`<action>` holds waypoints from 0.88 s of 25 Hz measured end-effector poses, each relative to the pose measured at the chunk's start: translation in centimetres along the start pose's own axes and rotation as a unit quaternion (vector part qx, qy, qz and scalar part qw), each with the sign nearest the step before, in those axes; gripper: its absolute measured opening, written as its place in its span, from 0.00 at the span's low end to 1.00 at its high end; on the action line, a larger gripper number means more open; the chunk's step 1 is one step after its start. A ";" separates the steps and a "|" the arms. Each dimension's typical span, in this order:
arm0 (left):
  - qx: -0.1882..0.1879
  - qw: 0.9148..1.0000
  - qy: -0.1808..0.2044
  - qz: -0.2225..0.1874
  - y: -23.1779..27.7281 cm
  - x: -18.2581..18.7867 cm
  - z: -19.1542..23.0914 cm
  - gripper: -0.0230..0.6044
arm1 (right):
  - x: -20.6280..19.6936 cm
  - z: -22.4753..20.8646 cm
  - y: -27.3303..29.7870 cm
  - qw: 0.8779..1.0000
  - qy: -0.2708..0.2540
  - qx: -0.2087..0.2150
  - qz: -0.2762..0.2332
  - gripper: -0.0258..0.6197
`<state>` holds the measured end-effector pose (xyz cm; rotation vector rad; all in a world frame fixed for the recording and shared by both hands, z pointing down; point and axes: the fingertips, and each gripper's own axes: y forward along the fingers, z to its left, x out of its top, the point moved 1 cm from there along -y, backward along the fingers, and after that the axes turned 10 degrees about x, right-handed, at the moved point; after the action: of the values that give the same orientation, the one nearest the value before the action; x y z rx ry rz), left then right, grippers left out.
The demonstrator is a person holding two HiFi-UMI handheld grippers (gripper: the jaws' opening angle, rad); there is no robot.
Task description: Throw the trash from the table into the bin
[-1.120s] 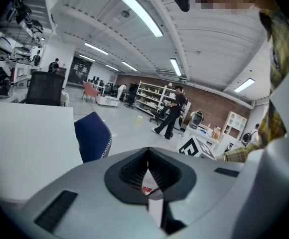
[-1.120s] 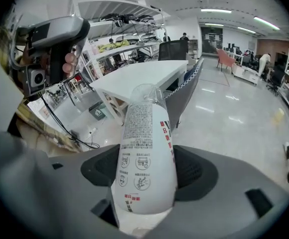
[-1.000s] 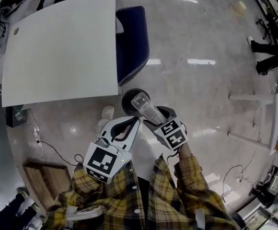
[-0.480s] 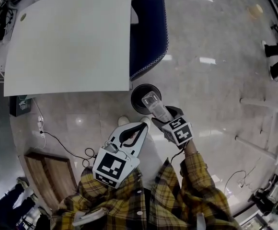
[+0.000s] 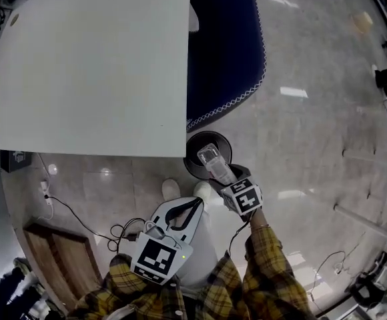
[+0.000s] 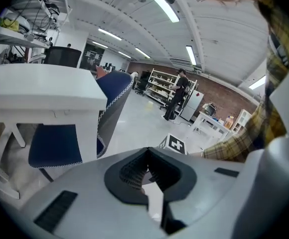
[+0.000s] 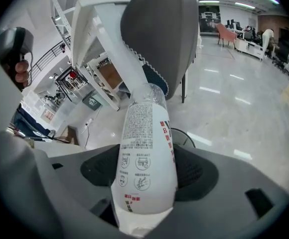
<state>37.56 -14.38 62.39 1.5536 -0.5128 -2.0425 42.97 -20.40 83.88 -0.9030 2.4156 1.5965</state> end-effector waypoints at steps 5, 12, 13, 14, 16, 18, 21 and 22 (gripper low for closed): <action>-0.003 1.000 -0.009 0.016 3.0 -5.3 2.6 0.05 | -2.5 -2.9 7.0 0.999 0.022 0.006 0.023 0.52; -0.001 0.999 -0.007 0.037 7.8 -9.0 4.1 0.05 | -5.5 -9.1 13.6 0.996 0.065 0.010 0.055 0.52; 0.001 0.999 -0.007 0.037 8.0 -9.5 4.6 0.05 | -5.9 -9.7 14.7 0.995 0.070 0.007 0.064 0.52; 0.003 0.999 -0.007 0.035 8.1 -9.8 5.1 0.05 | -6.3 -10.3 15.7 0.994 0.077 0.004 0.074 0.52; 0.007 0.999 -0.005 0.031 8.1 -10.2 5.9 0.05 | -7.0 -11.1 17.5 0.991 0.095 0.002 0.096 0.52; 0.010 0.999 -0.004 0.034 8.4 -10.9 6.7 0.05 | -7.9 -12.1 19.1 0.988 0.105 -0.003 0.117 0.52; 0.013 0.999 -0.006 0.039 9.3 -12.4 8.0 0.05 | -9.1 -13.3 21.8 0.984 0.114 0.002 0.135 0.52; 0.014 0.999 -0.007 0.040 9.3 -12.8 8.4 0.05 | -9.4 -13.4 22.7 0.983 0.117 0.006 0.139 0.52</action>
<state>33.77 -14.09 79.88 1.5127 -0.6011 -1.9952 41.70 -21.99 111.77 -0.8227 2.8171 1.6425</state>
